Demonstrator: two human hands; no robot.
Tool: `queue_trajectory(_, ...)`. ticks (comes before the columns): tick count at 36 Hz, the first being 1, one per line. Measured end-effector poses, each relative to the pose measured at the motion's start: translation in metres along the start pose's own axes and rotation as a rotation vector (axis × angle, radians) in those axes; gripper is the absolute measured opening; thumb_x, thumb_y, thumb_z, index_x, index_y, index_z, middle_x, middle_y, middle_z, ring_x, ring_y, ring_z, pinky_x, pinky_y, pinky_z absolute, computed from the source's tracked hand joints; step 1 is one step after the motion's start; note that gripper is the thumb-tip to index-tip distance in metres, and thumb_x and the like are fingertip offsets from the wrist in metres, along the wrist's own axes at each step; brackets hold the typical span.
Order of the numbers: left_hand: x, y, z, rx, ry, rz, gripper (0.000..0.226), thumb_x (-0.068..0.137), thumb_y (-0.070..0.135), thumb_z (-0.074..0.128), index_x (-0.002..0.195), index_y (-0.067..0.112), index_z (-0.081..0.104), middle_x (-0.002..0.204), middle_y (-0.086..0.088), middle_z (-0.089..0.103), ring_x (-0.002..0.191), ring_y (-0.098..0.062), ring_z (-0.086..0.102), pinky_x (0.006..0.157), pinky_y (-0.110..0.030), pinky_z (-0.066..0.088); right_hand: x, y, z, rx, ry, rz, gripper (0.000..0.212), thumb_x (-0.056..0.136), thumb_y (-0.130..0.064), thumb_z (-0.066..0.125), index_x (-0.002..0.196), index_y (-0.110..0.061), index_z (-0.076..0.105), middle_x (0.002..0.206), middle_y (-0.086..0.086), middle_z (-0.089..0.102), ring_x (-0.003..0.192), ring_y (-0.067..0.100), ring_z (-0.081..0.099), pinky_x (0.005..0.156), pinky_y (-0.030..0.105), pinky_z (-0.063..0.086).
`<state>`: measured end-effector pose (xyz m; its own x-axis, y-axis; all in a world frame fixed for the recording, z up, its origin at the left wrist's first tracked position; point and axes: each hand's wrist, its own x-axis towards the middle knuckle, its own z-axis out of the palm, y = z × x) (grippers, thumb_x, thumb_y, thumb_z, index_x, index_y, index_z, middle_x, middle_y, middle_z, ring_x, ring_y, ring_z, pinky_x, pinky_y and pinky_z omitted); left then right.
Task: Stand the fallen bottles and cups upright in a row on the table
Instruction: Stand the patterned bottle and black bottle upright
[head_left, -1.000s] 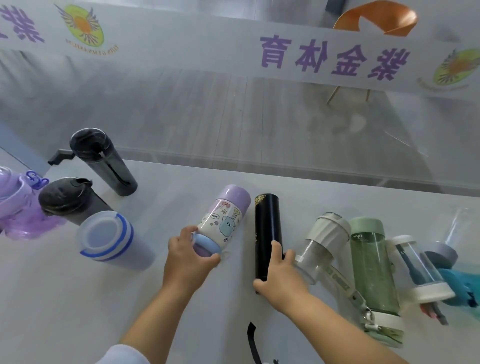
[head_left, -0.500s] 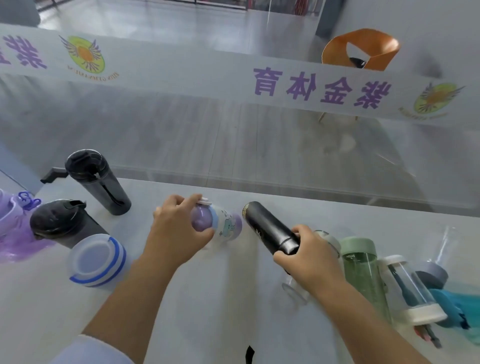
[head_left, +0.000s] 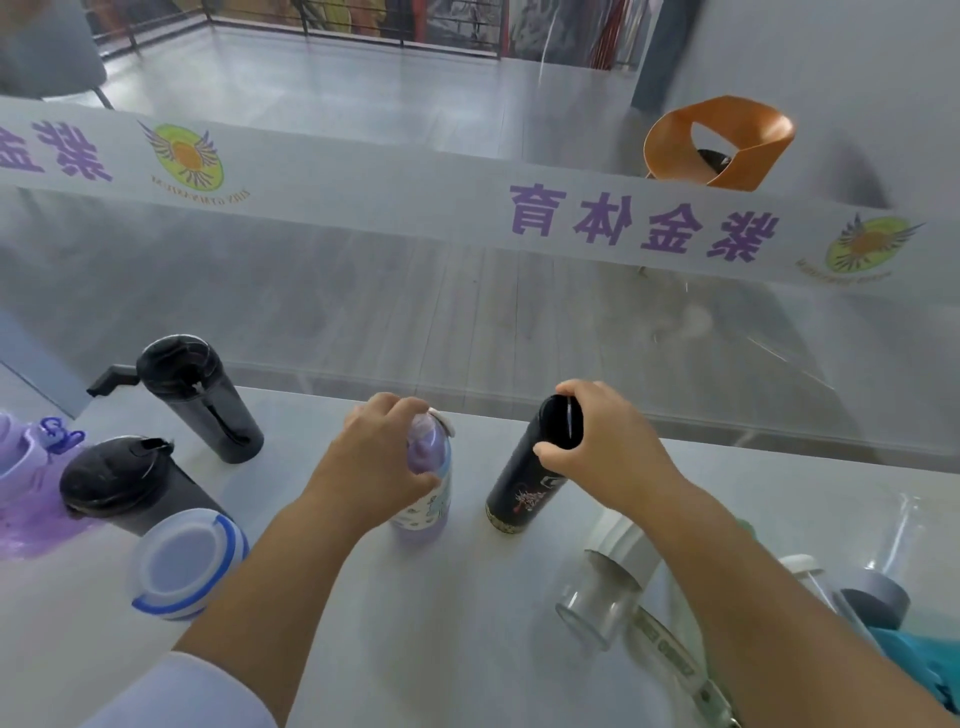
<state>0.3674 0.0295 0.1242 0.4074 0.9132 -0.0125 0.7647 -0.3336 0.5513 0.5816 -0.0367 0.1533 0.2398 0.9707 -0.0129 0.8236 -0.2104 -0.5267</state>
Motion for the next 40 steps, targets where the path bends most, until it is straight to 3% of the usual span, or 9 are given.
queue_trajectory(7,-0.006,-0.01,0.011,-0.036,0.046,0.073,0.075,0.067,0.017,0.081,0.134,0.018,0.046,0.129,-0.001,0.05,0.112,-0.028,0.05,0.092,-0.041,0.05,0.007,-0.004,-0.003,-0.04,-0.209,-0.139,0.056,0.08,-0.027,0.069,0.129,-0.024,0.043,0.13,-0.005,0.049,0.108,0.017,0.05,0.086,0.024,0.044)
queue_trajectory(12,-0.009,-0.014,0.015,-0.056,0.07,0.084,0.082,0.066,0.017,0.082,0.137,0.014,0.041,0.134,-0.003,0.048,0.116,-0.027,0.05,0.098,-0.039,0.048,0.003,-0.003,0.003,-0.077,-0.216,-0.185,0.056,0.082,-0.024,0.066,0.131,-0.025,0.039,0.137,-0.008,0.04,0.119,0.019,0.044,0.095,0.031,0.044)
queue_trajectory(18,-0.013,-0.013,0.009,-0.027,0.093,0.09,0.067,0.072,0.021,0.078,0.132,0.02,0.048,0.131,0.001,0.05,0.113,-0.025,0.052,0.091,-0.037,0.051,-0.001,0.002,0.002,-0.107,-0.195,-0.226,0.062,0.083,-0.032,0.067,0.136,-0.025,0.036,0.141,-0.009,0.037,0.125,0.02,0.04,0.1,0.034,0.043)
queue_trajectory(23,-0.023,-0.01,-0.002,0.026,0.175,0.053,0.043,0.076,0.025,0.074,0.116,0.018,0.061,0.118,0.001,0.055,0.103,-0.022,0.057,0.081,-0.03,0.048,-0.004,0.001,-0.011,-0.076,-0.055,-0.266,0.051,0.084,-0.034,0.066,0.13,-0.021,0.049,0.135,-0.004,0.047,0.124,0.018,0.04,0.101,0.031,0.039)
queue_trajectory(30,-0.047,-0.014,-0.008,0.108,0.164,0.014,0.029,0.08,0.038,0.069,0.103,0.022,0.065,0.103,0.003,0.063,0.081,-0.016,0.061,0.064,-0.024,0.042,-0.028,0.0,-0.027,-0.053,0.038,-0.247,0.039,0.086,-0.033,0.065,0.121,-0.022,0.056,0.121,-0.005,0.059,0.109,0.012,0.054,0.087,0.024,0.04)
queue_trajectory(36,-0.062,-0.026,0.001,0.101,0.025,0.001,0.03,0.081,0.04,0.067,0.104,0.022,0.064,0.088,0.01,0.059,0.077,-0.011,0.058,0.067,-0.023,0.043,-0.065,0.015,-0.026,-0.05,0.032,-0.12,0.04,0.084,-0.034,0.066,0.122,-0.023,0.057,0.111,-0.007,0.064,0.097,0.011,0.06,0.082,0.023,0.045)
queue_trajectory(40,-0.068,-0.031,0.017,0.089,-0.106,0.005,0.032,0.082,0.036,0.066,0.108,0.019,0.064,0.094,0.006,0.062,0.083,-0.016,0.06,0.075,-0.029,0.05,-0.093,0.031,-0.017,-0.104,-0.006,0.016,0.037,0.085,-0.035,0.064,0.119,-0.022,0.057,0.108,-0.007,0.063,0.095,0.012,0.059,0.07,0.014,0.038)
